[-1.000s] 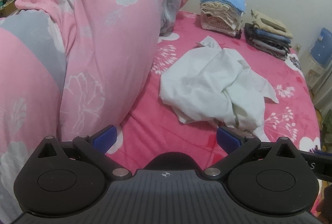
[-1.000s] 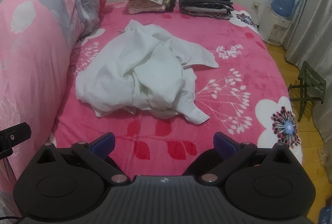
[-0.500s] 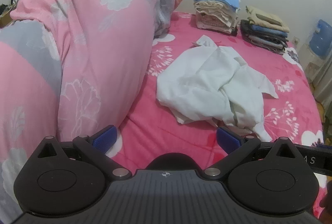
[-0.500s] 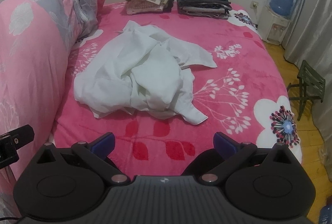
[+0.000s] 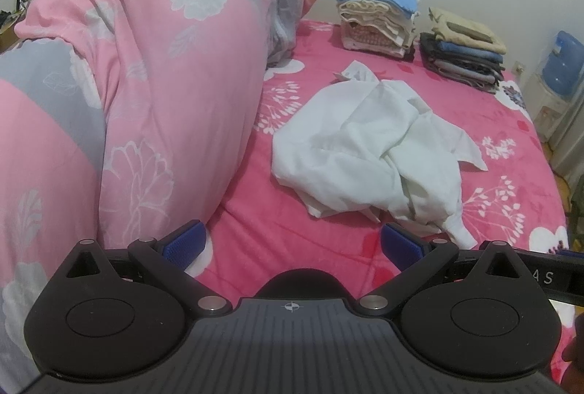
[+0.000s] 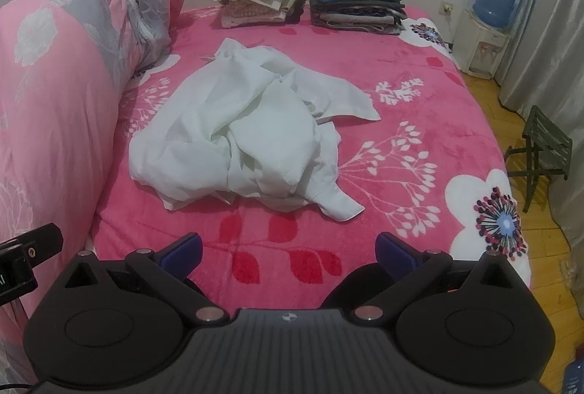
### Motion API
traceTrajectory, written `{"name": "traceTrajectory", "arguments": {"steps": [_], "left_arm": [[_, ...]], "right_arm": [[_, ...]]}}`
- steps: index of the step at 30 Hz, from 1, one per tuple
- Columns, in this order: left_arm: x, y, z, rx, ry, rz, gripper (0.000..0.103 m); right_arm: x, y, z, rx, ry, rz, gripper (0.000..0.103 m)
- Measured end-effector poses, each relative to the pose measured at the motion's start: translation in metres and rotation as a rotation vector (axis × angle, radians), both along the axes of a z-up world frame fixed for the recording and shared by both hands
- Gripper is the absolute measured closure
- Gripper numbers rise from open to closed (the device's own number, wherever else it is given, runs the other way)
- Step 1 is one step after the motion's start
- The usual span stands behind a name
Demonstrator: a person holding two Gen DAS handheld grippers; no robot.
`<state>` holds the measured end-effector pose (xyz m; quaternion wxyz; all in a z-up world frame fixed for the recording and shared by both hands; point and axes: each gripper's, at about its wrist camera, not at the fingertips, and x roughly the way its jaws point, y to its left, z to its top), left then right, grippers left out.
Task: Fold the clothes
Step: 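Approach the crumpled white shirt with both grippers open, then grasp the white shirt with the right gripper and lift it up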
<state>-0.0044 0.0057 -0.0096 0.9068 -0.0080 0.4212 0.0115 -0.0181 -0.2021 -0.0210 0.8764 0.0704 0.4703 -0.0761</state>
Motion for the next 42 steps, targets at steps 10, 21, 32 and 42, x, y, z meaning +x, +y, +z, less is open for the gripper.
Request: {"name": "traceTrajectory", "arguments": {"steps": [10, 21, 32, 42], "left_arm": [[0.001, -0.001, -0.001, 0.001, 0.006, 0.002, 0.0], [0.014, -0.001, -0.009, -0.002, 0.025, -0.003, 0.0], [0.039, -0.007, -0.026, 0.016, 0.035, -0.064, 0.0], [0.108, -0.021, -0.055, 0.007, 0.059, -0.153, 0.0]], "right_arm": [[0.004, 0.001, -0.001, -0.003, 0.003, 0.003, 0.0], [0.014, 0.001, -0.009, -0.004, 0.028, -0.002, 0.0], [0.027, -0.002, -0.022, -0.02, -0.031, 0.076, 0.0], [0.069, -0.038, -0.05, -0.087, -0.1, 0.139, 0.0]]}}
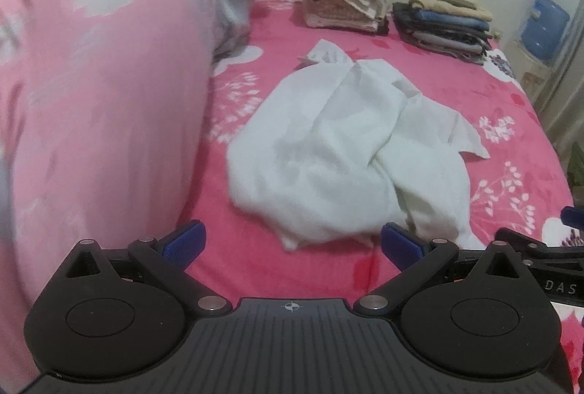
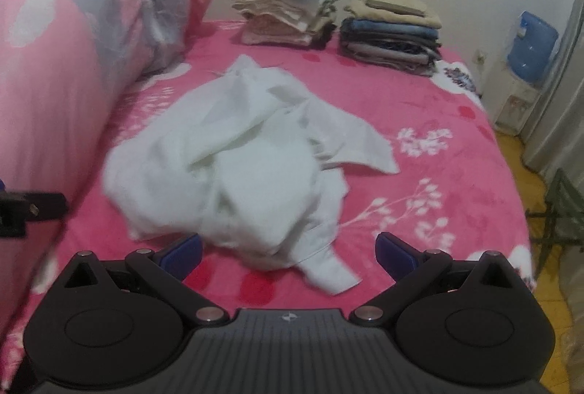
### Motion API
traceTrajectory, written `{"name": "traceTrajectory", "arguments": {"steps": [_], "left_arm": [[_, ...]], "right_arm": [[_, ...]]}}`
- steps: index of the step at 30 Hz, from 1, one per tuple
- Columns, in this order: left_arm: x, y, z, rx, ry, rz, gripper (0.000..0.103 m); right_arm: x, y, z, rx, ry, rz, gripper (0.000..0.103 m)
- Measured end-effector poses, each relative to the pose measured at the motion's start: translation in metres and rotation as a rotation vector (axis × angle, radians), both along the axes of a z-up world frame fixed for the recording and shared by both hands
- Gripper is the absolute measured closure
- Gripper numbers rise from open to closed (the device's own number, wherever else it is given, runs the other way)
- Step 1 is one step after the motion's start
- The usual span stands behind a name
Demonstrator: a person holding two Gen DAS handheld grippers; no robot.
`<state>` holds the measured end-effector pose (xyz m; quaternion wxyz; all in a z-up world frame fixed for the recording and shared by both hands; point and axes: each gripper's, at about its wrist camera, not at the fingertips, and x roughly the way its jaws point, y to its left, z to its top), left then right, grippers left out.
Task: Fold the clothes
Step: 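Grasp the white shirt with the right gripper and lift it up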
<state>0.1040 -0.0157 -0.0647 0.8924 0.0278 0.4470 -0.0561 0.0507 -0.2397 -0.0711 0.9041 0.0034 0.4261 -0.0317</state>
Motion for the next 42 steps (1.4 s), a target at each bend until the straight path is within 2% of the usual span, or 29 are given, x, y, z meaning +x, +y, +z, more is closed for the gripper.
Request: {"name": "traceTrajectory", "arguments": {"steps": [6, 8, 12, 14, 17, 20, 22, 24, 25, 27, 28, 30, 31, 32, 34, 35, 38, 40, 41, 42], "left_arm": [[0.068, -0.019, -0.026, 0.021, -0.024, -0.058, 0.0], [0.091, -0.024, -0.036, 0.013, -0.022, -0.06, 0.0], [0.132, -0.03, -0.064, -0.059, 0.069, -0.069, 0.003], [0.142, -0.034, -0.076, -0.076, 0.125, -0.096, 0.008], [0.152, -0.041, -0.093, -0.091, 0.21, -0.14, 0.021], [0.148, -0.043, -0.108, -0.075, 0.265, -0.158, 0.034], [0.145, -0.043, -0.117, -0.033, 0.279, -0.135, 0.052], [0.143, -0.037, -0.121, -0.009, 0.27, -0.085, 0.059], [0.144, -0.032, -0.12, -0.019, 0.265, -0.062, 0.068], [0.145, -0.022, -0.114, -0.04, 0.245, -0.009, 0.079], [0.145, -0.017, -0.109, -0.041, 0.226, 0.012, 0.086], [0.141, -0.009, -0.094, -0.035, 0.175, 0.048, 0.091], [0.139, -0.005, -0.087, -0.032, 0.15, 0.066, 0.094], [0.137, 0.0, -0.079, -0.028, 0.125, 0.084, 0.095], [0.132, 0.007, -0.064, -0.026, 0.081, 0.109, 0.097], [0.128, 0.01, -0.056, -0.032, 0.062, 0.116, 0.097], [0.112, 0.015, -0.036, -0.054, 0.03, 0.111, 0.097], [0.101, 0.013, -0.032, -0.077, 0.036, 0.086, 0.093], [0.096, 0.012, -0.03, -0.088, 0.042, 0.072, 0.089], [0.091, 0.009, -0.03, -0.096, 0.05, 0.053, 0.076]], "right_arm": [[0.056, -0.037, -0.034, -0.045, 0.051, -0.052, 0.004], [0.079, -0.048, -0.042, -0.026, 0.053, -0.055, 0.006], [0.124, -0.063, -0.06, 0.048, 0.054, -0.044, 0.011], [0.147, -0.065, -0.064, 0.083, 0.067, -0.04, 0.013], [0.169, -0.07, -0.068, 0.173, 0.092, -0.049, 0.015], [0.154, -0.078, -0.082, 0.27, 0.166, -0.052, 0.015], [0.139, -0.08, -0.096, 0.315, 0.242, -0.049, 0.015], [0.126, -0.078, -0.112, 0.329, 0.323, -0.06, 0.015], [0.122, -0.077, -0.117, 0.344, 0.342, -0.06, 0.015], [0.118, -0.074, -0.126, 0.364, 0.361, -0.057, 0.016], [0.118, -0.072, -0.13, 0.37, 0.36, -0.053, 0.022], [0.12, -0.07, -0.137, 0.395, 0.359, -0.048, 0.037], [0.122, -0.07, -0.14, 0.419, 0.356, -0.05, 0.05], [0.123, -0.07, -0.14, 0.429, 0.352, -0.056, 0.07], [0.123, -0.072, -0.134, 0.445, 0.33, -0.065, 0.088], [0.122, -0.073, -0.128, 0.452, 0.311, -0.068, 0.093], [0.109, -0.086, -0.093, 0.528, 0.184, -0.079, 0.094], [0.099, -0.097, -0.065, 0.561, 0.103, -0.096, 0.095], [0.096, -0.104, -0.052, 0.585, 0.064, -0.105, 0.095], [0.093, -0.112, -0.038, 0.609, 0.025, -0.114, 0.095]]}}
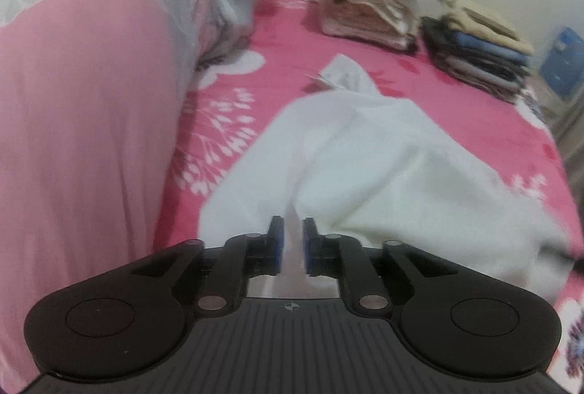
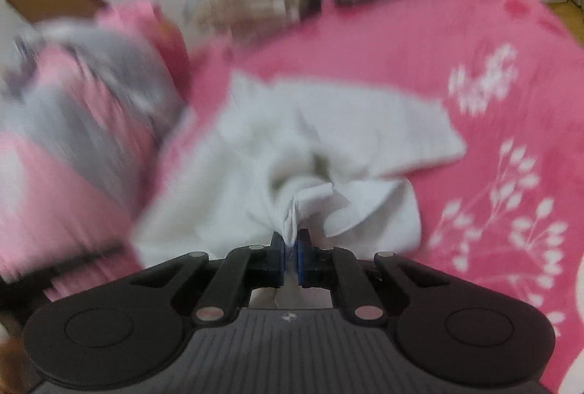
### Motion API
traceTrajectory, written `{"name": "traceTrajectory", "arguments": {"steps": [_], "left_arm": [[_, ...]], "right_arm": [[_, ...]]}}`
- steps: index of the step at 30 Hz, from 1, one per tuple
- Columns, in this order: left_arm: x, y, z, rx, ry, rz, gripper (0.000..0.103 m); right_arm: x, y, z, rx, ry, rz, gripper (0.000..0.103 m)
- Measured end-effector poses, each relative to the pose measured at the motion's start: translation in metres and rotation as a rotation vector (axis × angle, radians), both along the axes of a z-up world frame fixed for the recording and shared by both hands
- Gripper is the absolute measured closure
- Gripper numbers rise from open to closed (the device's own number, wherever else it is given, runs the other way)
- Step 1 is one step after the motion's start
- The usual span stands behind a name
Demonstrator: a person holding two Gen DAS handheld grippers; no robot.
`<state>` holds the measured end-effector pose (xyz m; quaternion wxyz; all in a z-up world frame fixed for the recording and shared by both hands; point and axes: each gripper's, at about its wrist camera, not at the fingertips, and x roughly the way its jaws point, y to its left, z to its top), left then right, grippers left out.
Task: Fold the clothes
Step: 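Grasp the white shirt with the right gripper and lift it up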
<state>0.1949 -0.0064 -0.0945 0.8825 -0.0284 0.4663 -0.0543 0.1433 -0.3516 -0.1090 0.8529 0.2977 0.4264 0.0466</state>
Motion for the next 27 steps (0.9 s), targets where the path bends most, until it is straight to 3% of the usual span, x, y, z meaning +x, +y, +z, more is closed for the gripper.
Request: {"name": "traceTrajectory", "arguments": {"steps": [1, 9, 12, 15, 20, 23, 27], "left_arm": [[-0.005, -0.005, -0.002, -0.004, 0.011, -0.025, 0.065], [-0.058, -0.062, -0.012, 0.038, 0.035, -0.271, 0.022], [-0.064, -0.088, -0.018, 0.1, 0.032, -0.314, 0.023], [-0.07, -0.103, -0.008, 0.113, -0.031, -0.337, 0.031], [-0.081, -0.099, 0.033, 0.012, -0.145, -0.343, 0.028], [-0.082, -0.093, 0.041, -0.014, -0.162, -0.313, 0.026], [-0.073, -0.076, 0.031, -0.02, -0.106, -0.227, 0.027]], "right_arm": [[-0.003, -0.008, 0.012, 0.029, -0.032, -0.015, 0.095], [-0.036, -0.048, 0.099, 0.313, -0.251, -0.083, 0.096], [-0.056, -0.052, 0.131, 0.375, -0.334, -0.082, 0.096], [-0.077, -0.052, 0.169, 0.388, -0.425, -0.06, 0.096], [-0.114, -0.056, 0.237, 0.352, -0.61, -0.008, 0.097], [-0.118, -0.055, 0.268, 0.283, -0.699, 0.038, 0.097], [-0.073, -0.048, 0.256, 0.174, -0.621, 0.025, 0.097]]}}
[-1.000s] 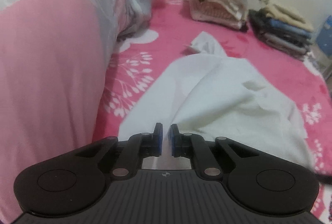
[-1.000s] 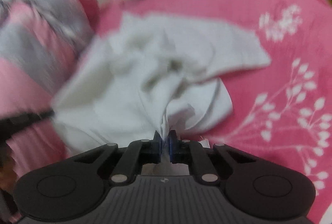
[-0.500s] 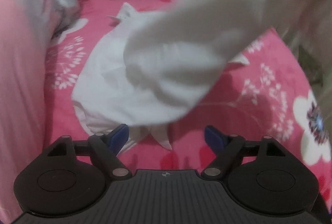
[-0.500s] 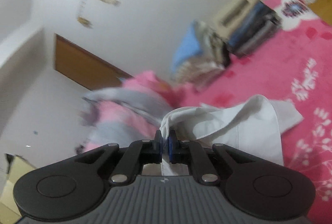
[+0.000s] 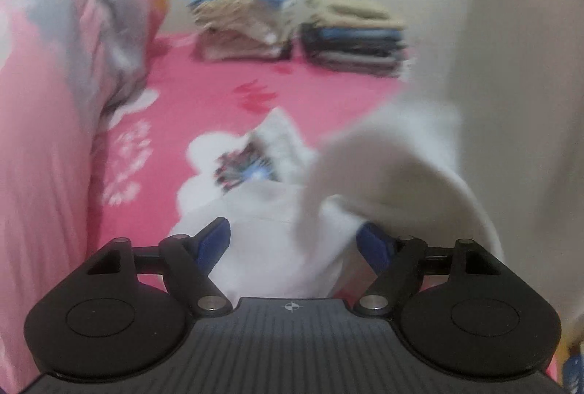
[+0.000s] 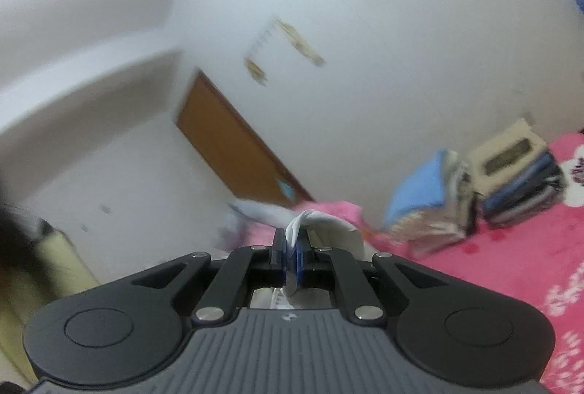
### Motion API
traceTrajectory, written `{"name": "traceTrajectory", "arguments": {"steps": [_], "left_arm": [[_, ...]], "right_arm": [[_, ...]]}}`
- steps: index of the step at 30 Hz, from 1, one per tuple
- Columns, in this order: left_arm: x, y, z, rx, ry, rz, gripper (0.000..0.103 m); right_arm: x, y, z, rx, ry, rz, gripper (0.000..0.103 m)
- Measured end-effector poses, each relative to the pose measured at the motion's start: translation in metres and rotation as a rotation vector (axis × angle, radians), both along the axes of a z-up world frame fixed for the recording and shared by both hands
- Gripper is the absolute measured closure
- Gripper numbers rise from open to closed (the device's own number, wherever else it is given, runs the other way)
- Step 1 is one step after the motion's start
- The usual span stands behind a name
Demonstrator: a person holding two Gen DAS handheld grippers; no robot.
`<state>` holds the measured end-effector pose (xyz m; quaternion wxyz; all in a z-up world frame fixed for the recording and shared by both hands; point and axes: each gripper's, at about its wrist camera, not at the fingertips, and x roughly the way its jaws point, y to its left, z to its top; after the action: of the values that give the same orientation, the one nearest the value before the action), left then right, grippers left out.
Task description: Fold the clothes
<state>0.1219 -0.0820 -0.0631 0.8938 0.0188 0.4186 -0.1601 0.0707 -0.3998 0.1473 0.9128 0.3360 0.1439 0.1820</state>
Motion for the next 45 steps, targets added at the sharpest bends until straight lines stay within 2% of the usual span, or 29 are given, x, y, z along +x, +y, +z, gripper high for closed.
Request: {"name": "traceTrajectory", "arguments": {"steps": [5, 7, 10, 14, 17, 20, 22, 25, 27, 28, 29, 30, 33, 36, 38, 41, 45], "left_arm": [[0.009, 0.029, -0.015, 0.035, 0.049, 0.074, 0.027], [0.009, 0.039, -0.021, 0.057, 0.067, 0.094, 0.027], [0.01, 0.05, -0.031, 0.067, 0.11, 0.124, 0.026], [0.012, 0.053, -0.044, 0.066, 0.163, 0.139, 0.026], [0.016, 0.048, -0.046, 0.075, 0.176, 0.133, 0.026], [0.017, 0.045, -0.045, 0.083, 0.168, 0.117, 0.026], [0.017, 0.043, -0.043, 0.101, 0.151, 0.107, 0.026], [0.016, 0.045, -0.039, 0.122, 0.14, 0.121, 0.024], [0.015, 0.049, -0.039, 0.124, 0.155, 0.139, 0.024], [0.014, 0.052, -0.04, 0.125, 0.165, 0.148, 0.023], [0.014, 0.054, -0.041, 0.127, 0.174, 0.155, 0.023], [0.013, 0.056, -0.043, 0.128, 0.182, 0.161, 0.023], [0.014, 0.061, -0.052, 0.134, 0.209, 0.168, 0.022], [0.022, 0.06, -0.062, 0.132, 0.232, 0.158, 0.022], [0.031, 0.056, -0.068, 0.123, 0.238, 0.148, 0.022], [0.05, 0.048, -0.073, 0.089, 0.241, 0.135, 0.022], [0.072, 0.031, -0.072, 0.029, 0.214, 0.116, 0.023]], "right_arm": [[0.061, -0.008, -0.048, -0.082, 0.164, -0.145, 0.097], [0.065, -0.026, -0.061, -0.082, 0.185, -0.247, 0.097], [0.049, -0.069, -0.082, -0.002, 0.2, -0.381, 0.097], [0.029, -0.109, -0.11, -0.004, 0.296, -0.482, 0.097], [0.026, -0.107, -0.134, -0.04, 0.361, -0.426, 0.097], [0.05, -0.083, -0.149, -0.04, 0.377, -0.281, 0.097], [0.091, -0.059, -0.154, -0.043, 0.381, -0.137, 0.097], [0.153, 0.002, -0.139, -0.042, 0.349, 0.106, 0.096], [0.189, 0.039, -0.131, -0.097, 0.327, 0.24, 0.093], [0.205, 0.058, -0.127, -0.131, 0.324, 0.293, 0.079], [0.217, 0.069, -0.131, -0.172, 0.358, 0.318, 0.052], [0.229, 0.081, -0.135, -0.213, 0.392, 0.342, 0.043], [0.229, 0.074, -0.169, -0.252, 0.471, 0.297, 0.04], [0.197, 0.032, -0.215, -0.147, 0.541, 0.235, 0.04], [0.162, 0.005, -0.235, -0.105, 0.588, 0.163, 0.04], [0.125, -0.019, -0.269, -0.143, 0.665, 0.08, 0.041], [0.108, -0.024, -0.304, -0.211, 0.726, 0.067, 0.045]]}}
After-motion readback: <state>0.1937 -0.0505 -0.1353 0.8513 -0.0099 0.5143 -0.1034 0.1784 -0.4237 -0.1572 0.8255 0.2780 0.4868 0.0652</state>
